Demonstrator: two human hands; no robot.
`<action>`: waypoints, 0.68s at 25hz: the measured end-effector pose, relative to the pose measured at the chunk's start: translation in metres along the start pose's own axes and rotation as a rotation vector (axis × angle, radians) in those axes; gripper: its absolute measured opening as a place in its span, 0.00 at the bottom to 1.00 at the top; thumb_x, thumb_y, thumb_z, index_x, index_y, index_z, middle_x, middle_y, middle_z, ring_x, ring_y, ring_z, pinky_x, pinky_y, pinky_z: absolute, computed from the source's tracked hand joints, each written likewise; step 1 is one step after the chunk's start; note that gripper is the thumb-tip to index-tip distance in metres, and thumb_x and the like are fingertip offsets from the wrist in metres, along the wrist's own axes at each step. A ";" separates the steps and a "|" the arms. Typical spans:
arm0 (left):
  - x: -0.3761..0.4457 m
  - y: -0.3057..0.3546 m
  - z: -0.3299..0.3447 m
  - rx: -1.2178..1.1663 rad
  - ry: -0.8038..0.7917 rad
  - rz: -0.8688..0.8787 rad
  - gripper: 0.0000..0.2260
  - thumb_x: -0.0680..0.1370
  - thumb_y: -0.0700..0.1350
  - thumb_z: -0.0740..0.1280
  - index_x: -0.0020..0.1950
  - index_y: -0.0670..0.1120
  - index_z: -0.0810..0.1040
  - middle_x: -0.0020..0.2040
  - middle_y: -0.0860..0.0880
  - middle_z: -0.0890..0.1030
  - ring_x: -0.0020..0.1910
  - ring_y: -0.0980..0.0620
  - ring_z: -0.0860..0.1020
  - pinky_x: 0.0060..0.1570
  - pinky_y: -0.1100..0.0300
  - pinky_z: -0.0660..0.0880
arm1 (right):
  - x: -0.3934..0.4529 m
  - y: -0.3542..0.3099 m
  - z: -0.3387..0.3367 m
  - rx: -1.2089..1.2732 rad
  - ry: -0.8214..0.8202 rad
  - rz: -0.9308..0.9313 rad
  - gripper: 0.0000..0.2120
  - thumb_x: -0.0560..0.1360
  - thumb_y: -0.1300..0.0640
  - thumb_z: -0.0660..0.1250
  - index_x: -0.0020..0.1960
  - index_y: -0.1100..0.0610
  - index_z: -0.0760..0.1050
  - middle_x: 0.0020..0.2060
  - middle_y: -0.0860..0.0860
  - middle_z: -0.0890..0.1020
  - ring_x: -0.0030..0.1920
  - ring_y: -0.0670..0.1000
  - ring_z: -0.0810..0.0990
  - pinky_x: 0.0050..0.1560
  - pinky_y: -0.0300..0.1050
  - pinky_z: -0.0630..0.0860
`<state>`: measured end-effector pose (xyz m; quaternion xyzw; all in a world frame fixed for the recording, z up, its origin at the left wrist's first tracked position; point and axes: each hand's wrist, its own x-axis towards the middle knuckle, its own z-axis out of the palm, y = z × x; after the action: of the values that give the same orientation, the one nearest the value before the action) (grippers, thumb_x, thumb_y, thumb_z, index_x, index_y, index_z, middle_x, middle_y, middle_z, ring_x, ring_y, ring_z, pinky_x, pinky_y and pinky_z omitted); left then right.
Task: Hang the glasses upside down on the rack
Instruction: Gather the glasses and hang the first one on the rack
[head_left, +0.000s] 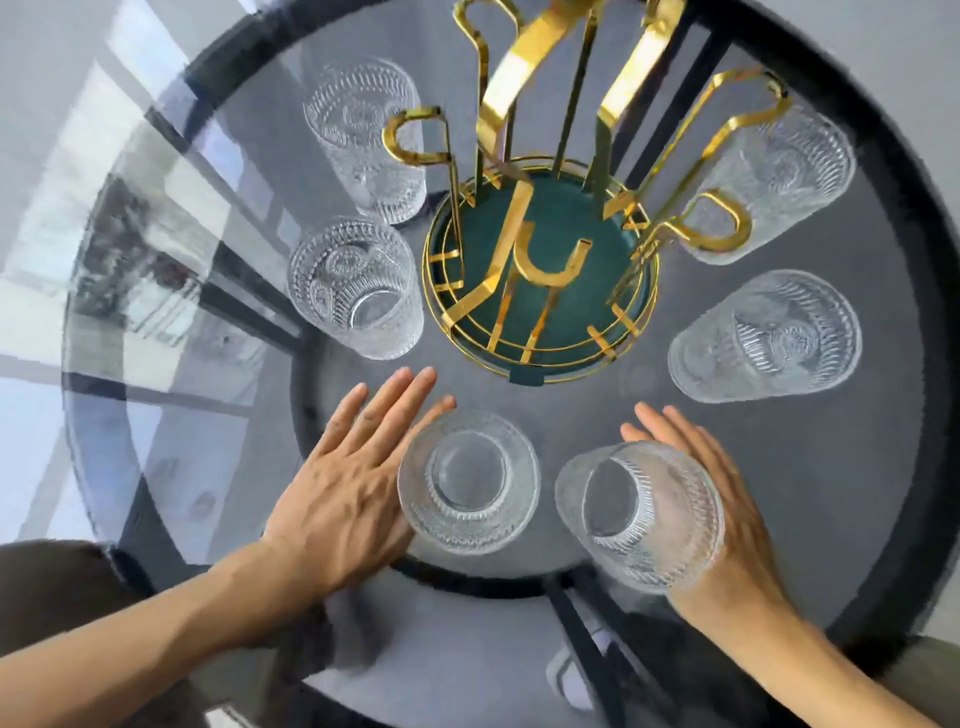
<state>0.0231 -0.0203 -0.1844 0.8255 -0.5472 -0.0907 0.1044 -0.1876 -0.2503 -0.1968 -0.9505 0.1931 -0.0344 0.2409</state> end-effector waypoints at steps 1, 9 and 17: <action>-0.003 -0.004 0.005 0.014 0.035 0.028 0.28 0.76 0.50 0.56 0.76 0.41 0.66 0.77 0.38 0.64 0.75 0.38 0.62 0.70 0.42 0.57 | -0.003 0.005 0.005 0.000 0.024 0.012 0.33 0.69 0.66 0.65 0.74 0.57 0.68 0.76 0.47 0.65 0.78 0.46 0.56 0.75 0.41 0.50; -0.014 -0.011 0.024 0.033 0.173 0.016 0.26 0.81 0.53 0.50 0.76 0.44 0.65 0.79 0.45 0.61 0.79 0.48 0.54 0.77 0.53 0.47 | -0.003 -0.010 0.010 -0.211 0.358 -0.177 0.26 0.68 0.66 0.60 0.65 0.61 0.74 0.57 0.57 0.79 0.54 0.55 0.70 0.60 0.32 0.61; -0.017 0.001 0.005 -0.588 0.117 -0.158 0.38 0.66 0.50 0.71 0.75 0.60 0.63 0.73 0.63 0.67 0.72 0.65 0.61 0.76 0.50 0.47 | -0.018 -0.006 -0.004 0.334 -0.039 0.014 0.36 0.64 0.58 0.67 0.68 0.33 0.70 0.69 0.34 0.70 0.72 0.39 0.64 0.70 0.34 0.58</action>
<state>0.0140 -0.0051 -0.1881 0.8036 -0.4249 -0.2053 0.3625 -0.2031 -0.2406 -0.1896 -0.8963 0.1868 -0.0461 0.3996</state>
